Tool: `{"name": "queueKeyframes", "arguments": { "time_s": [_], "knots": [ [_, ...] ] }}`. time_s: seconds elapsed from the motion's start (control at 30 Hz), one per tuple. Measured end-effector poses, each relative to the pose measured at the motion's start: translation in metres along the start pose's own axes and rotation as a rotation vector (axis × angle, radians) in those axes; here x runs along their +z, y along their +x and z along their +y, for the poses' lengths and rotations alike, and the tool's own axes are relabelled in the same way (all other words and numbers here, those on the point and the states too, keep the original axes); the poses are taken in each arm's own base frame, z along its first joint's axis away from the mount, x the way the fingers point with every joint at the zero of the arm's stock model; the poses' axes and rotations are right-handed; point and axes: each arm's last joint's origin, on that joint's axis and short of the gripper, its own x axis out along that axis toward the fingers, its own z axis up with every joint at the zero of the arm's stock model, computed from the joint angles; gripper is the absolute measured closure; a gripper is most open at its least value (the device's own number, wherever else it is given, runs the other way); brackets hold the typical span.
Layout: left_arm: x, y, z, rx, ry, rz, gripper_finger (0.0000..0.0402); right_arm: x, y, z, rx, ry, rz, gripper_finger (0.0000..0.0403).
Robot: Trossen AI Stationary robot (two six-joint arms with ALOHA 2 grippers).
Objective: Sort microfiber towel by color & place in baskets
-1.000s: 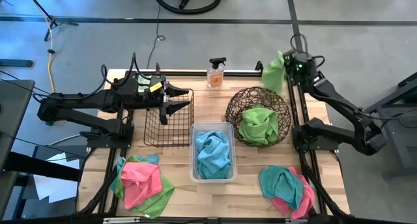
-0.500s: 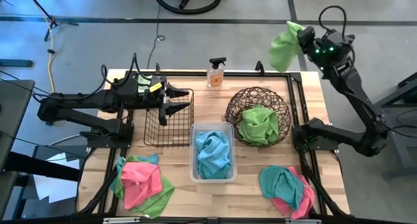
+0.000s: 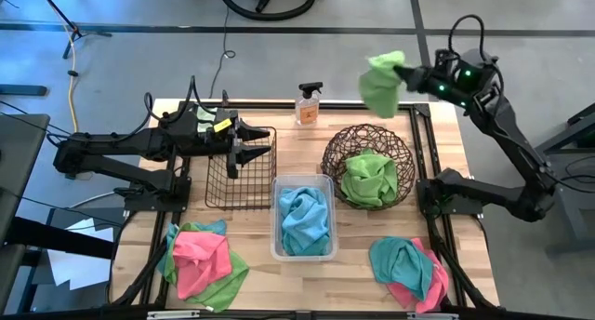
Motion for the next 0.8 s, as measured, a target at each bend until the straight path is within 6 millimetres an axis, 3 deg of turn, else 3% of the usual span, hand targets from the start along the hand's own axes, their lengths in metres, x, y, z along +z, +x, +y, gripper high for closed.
{"name": "queueKeyframes", "arguments": {
  "time_s": [0.23,0.57,0.8],
  "knots": [
    [0.0,0.0,0.0,0.0,-0.003,0.0,0.0186,-0.014,-0.018,0.021,0.334,-0.184,0.172,0.0403],
    [0.001,0.0,0.002,0.067,-0.002,-0.022,0.0186,-0.024,-0.066,0.033,0.424,-0.265,0.148,0.0403],
    [0.002,0.0,0.002,0.072,-0.003,-0.032,0.0186,-0.029,-0.073,0.033,0.462,-0.265,0.192,0.0403]
  ]
}}
